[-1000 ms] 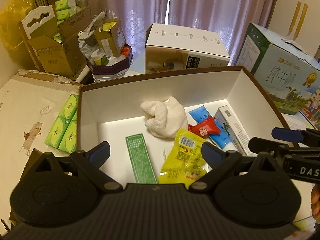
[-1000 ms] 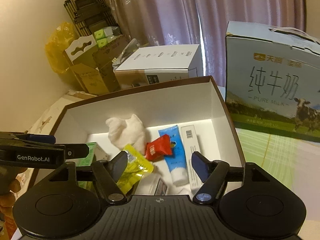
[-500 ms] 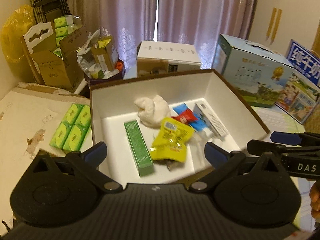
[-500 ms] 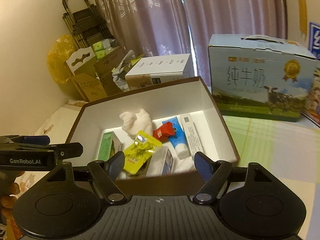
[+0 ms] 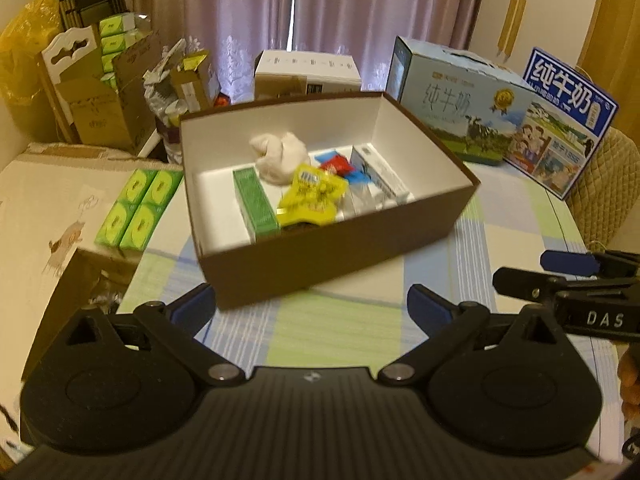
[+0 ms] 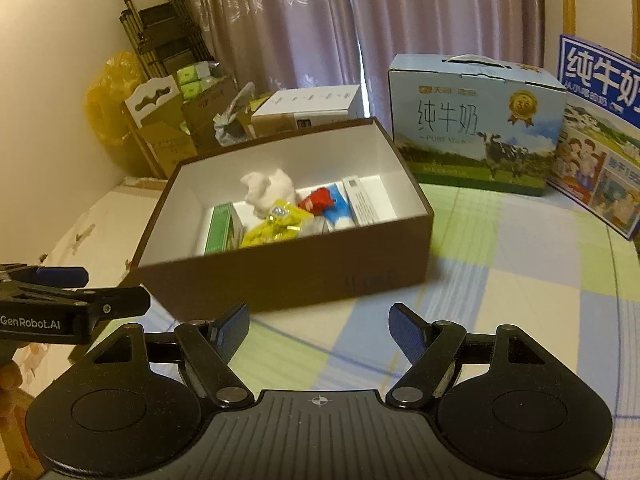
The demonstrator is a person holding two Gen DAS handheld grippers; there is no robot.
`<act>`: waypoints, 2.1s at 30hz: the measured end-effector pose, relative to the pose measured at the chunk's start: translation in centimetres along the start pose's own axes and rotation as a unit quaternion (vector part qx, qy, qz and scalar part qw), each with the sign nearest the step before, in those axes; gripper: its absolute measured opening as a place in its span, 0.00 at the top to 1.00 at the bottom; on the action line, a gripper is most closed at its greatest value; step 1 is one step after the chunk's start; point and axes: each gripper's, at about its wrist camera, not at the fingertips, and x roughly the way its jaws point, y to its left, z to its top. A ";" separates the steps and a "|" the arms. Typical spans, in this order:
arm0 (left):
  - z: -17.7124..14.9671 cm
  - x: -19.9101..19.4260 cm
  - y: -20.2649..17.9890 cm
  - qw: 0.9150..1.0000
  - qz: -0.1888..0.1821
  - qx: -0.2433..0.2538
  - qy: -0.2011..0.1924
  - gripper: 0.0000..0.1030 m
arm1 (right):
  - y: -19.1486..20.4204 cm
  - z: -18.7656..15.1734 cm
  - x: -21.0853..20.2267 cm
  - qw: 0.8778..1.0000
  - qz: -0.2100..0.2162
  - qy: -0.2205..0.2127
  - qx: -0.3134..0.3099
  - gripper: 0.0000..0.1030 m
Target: Organize objects
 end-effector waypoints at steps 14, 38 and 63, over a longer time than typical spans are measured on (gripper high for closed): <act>-7.0 -5.0 -4.2 0.999 0.031 -0.030 0.022 0.04 | -1.1 -6.1 -6.1 0.999 0.024 0.021 -0.037 0.28; -13.7 -9.6 -10.7 0.998 0.048 -0.033 0.035 0.04 | -3.7 -13.0 -12.8 0.998 0.045 0.026 -0.037 0.28; -14.1 -9.9 -10.3 0.998 0.046 -0.034 0.025 0.04 | -3.1 -13.3 -12.4 0.998 0.048 0.032 -0.040 0.28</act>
